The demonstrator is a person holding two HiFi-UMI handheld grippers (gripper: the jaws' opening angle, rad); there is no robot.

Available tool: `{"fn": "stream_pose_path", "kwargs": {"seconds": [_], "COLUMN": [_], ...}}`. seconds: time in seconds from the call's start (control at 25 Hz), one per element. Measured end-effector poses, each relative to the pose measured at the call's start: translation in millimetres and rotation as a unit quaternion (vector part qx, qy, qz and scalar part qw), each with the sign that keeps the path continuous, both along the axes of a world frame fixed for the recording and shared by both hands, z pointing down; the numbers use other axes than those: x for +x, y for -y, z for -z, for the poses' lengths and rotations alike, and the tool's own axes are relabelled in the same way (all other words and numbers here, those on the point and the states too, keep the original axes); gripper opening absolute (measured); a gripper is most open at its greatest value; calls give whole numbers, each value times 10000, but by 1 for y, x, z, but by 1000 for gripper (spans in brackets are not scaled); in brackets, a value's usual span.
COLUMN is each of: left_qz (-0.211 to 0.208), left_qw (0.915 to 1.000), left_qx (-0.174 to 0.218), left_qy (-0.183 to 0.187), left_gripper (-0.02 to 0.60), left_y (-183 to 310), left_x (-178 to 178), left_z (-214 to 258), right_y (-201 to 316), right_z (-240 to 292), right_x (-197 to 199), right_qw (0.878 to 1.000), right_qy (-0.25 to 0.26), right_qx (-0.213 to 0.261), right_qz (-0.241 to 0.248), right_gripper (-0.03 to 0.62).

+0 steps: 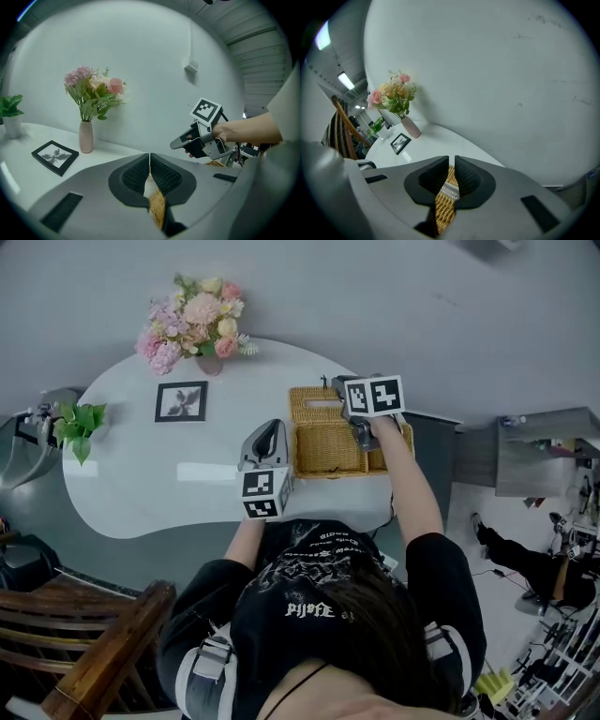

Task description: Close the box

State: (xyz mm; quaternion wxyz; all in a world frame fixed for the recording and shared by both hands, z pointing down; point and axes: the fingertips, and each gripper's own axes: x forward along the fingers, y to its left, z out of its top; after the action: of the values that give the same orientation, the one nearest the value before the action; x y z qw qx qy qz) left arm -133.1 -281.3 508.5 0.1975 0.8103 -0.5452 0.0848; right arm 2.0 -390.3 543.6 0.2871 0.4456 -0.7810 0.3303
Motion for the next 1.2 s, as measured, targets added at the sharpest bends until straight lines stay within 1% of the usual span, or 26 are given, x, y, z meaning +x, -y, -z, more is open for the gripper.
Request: {"fn": "stream_pose_path", "kwargs": {"seconds": [0.08, 0.24, 0.32, 0.48, 0.6, 0.8, 1.0, 1.2], "left_qz": [37, 86, 111, 118, 156, 210, 136, 154], "left_qw": [10000, 9999, 9999, 9999, 9999, 9998, 9999, 9999], "left_qx": [-12, -84, -88, -36, -68, -66, 40, -6], "left_qy": [20, 25, 42, 33, 24, 34, 3, -19], "left_gripper": [26, 26, 26, 25, 26, 26, 25, 26], "left_y": [1, 2, 4, 9, 11, 16, 20, 23], "left_x": [-3, -7, -9, -12, -16, -21, -23, -26], "left_z": [-2, -7, -8, -8, -11, -14, -12, -18], "right_y": [3, 11, 15, 21, 26, 34, 42, 47], "right_z": [-6, -15, -22, -38, -44, -54, -65, -79], "right_x": [-4, -7, -8, -7, -5, -8, -11, -14], "right_qw": [9998, 9989, 9975, 9927, 9921, 9892, 9867, 9829], "right_qy": [23, 88, 129, 243, 168, 227, 102, -19], "right_qx": [-181, -457, -697, -1185, -1243, -1446, -1623, -1840], "right_qz": [87, 92, 78, -2, 12, -54, 1, 34], "right_gripper": [60, 65, 83, 86, 92, 123, 127, 127]}}
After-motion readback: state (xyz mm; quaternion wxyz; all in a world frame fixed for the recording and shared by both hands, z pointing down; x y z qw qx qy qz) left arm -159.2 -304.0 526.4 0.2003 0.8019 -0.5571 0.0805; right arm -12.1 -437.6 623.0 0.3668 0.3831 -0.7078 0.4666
